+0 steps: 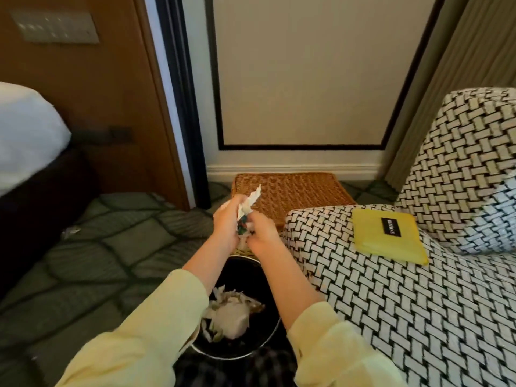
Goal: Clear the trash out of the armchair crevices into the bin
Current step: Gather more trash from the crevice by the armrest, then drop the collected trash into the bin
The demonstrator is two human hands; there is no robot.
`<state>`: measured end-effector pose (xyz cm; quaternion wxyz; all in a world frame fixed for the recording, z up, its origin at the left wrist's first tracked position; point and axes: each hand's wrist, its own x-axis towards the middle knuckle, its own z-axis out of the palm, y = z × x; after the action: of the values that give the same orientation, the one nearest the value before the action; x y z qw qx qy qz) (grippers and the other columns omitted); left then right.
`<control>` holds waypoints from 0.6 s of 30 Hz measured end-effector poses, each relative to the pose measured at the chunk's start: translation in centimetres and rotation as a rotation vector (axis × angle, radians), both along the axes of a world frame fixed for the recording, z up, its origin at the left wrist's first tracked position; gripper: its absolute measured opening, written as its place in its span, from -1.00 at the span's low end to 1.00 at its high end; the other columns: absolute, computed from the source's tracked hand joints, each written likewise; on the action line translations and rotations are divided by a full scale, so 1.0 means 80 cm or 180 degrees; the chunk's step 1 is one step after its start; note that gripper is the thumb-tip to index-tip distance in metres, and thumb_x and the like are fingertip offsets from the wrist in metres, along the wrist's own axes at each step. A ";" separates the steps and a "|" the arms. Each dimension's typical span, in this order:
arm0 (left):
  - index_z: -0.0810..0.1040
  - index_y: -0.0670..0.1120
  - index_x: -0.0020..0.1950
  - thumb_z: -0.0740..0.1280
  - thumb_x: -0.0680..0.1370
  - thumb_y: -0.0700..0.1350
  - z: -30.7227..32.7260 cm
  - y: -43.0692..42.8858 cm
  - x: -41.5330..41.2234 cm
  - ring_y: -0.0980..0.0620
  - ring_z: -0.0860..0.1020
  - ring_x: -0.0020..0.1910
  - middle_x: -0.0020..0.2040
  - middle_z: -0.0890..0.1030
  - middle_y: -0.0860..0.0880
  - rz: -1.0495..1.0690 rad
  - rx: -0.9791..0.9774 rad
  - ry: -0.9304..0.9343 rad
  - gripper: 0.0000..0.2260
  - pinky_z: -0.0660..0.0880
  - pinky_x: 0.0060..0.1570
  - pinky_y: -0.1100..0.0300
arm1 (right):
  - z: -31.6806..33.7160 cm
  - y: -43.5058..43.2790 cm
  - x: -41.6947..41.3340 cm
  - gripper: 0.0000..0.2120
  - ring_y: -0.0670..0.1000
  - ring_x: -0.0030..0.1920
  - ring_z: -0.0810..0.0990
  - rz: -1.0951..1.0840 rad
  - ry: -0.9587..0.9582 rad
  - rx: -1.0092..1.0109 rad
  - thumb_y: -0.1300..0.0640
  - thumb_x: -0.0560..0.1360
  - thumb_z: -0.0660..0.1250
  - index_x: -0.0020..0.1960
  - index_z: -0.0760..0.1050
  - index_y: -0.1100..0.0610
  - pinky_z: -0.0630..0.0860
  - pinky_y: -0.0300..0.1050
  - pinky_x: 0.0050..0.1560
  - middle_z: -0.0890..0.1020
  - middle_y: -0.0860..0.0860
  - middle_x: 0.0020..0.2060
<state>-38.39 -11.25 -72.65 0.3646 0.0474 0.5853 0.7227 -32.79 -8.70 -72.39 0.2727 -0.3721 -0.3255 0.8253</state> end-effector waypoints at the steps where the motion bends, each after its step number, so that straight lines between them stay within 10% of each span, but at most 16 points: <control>1: 0.55 -0.11 -0.29 0.35 0.42 -0.18 -0.011 -0.005 -0.003 -0.04 0.51 -0.27 -0.30 0.55 -0.10 0.0023 -0.0162 0.0130 -0.91 0.44 -0.22 0.12 | -0.011 0.001 -0.001 -0.79 0.06 -0.33 0.49 0.0180 -0.0232 0.0162 0.35 0.53 0.14 -0.25 0.43 0.22 0.45 -0.10 -0.32 0.53 0.12 -0.40; 8: 0.53 -0.08 -0.16 0.31 0.50 -0.08 -0.065 -0.040 -0.013 0.07 0.41 -0.39 -0.33 0.47 -0.03 -0.1155 -0.1508 0.1181 -0.91 0.32 -0.46 0.24 | -0.085 0.004 0.007 -0.79 -0.03 -0.38 0.36 0.1348 -0.1889 0.1210 0.29 0.55 0.12 0.09 0.49 0.24 0.34 -0.15 -0.28 0.47 0.09 -0.25; 14: 0.51 -0.08 -0.18 0.25 0.53 -0.07 -0.106 -0.057 -0.020 0.03 0.49 -0.21 -0.20 0.53 -0.05 -0.1815 -0.1963 0.1307 -0.86 0.45 -0.07 0.11 | -0.106 -0.012 0.018 -0.62 0.14 0.14 0.50 0.2016 -0.2675 0.1055 0.13 0.56 0.12 0.32 0.37 0.26 0.44 0.09 0.19 0.51 0.14 0.16; 18: 0.40 -0.04 0.12 0.12 0.61 -0.05 -0.083 -0.067 -0.015 0.08 0.40 -0.25 -0.04 0.45 -0.01 -0.2366 -0.2388 0.1110 -0.85 0.31 -0.34 0.25 | -0.091 0.003 0.020 -0.64 0.17 0.21 0.45 0.1983 -0.2884 0.1189 0.26 0.60 0.04 0.37 0.27 0.34 0.40 0.01 0.19 0.49 0.20 0.13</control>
<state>-39.61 -16.57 -79.26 0.4846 0.2366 0.7981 0.2688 -31.22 -8.48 -79.64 -0.0886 -0.5205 -0.6440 0.5536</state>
